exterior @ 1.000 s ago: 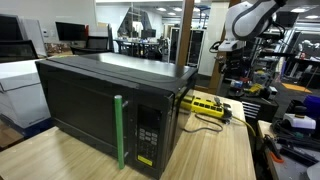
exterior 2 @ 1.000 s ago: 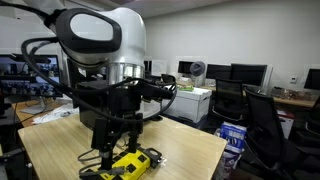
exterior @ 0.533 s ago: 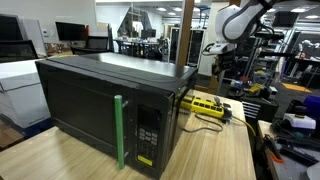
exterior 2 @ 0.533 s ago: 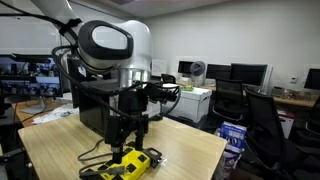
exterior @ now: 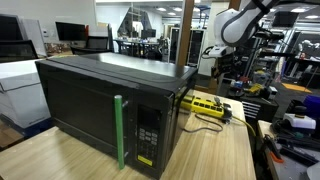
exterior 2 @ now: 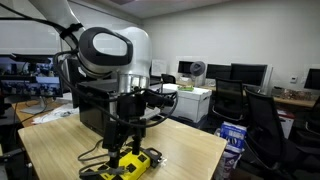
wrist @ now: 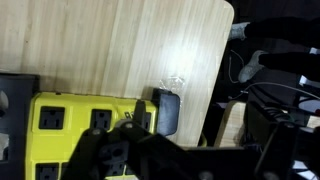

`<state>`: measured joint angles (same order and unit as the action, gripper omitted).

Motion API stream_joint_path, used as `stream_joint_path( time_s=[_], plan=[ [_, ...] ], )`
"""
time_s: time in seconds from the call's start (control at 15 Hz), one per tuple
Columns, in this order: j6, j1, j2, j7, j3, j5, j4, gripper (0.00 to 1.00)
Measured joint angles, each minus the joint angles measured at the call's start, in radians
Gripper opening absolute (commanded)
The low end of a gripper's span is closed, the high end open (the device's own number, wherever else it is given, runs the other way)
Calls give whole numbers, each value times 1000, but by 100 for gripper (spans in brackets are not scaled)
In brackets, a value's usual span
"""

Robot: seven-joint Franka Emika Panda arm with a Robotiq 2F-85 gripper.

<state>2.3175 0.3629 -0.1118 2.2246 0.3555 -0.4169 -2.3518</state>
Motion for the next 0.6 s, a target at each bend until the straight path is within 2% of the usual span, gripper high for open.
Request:
stream_joint_path(
  time_s=[0.6],
  plan=[
    [147, -1, 0, 25, -23, -5, -121, 100]
  ],
)
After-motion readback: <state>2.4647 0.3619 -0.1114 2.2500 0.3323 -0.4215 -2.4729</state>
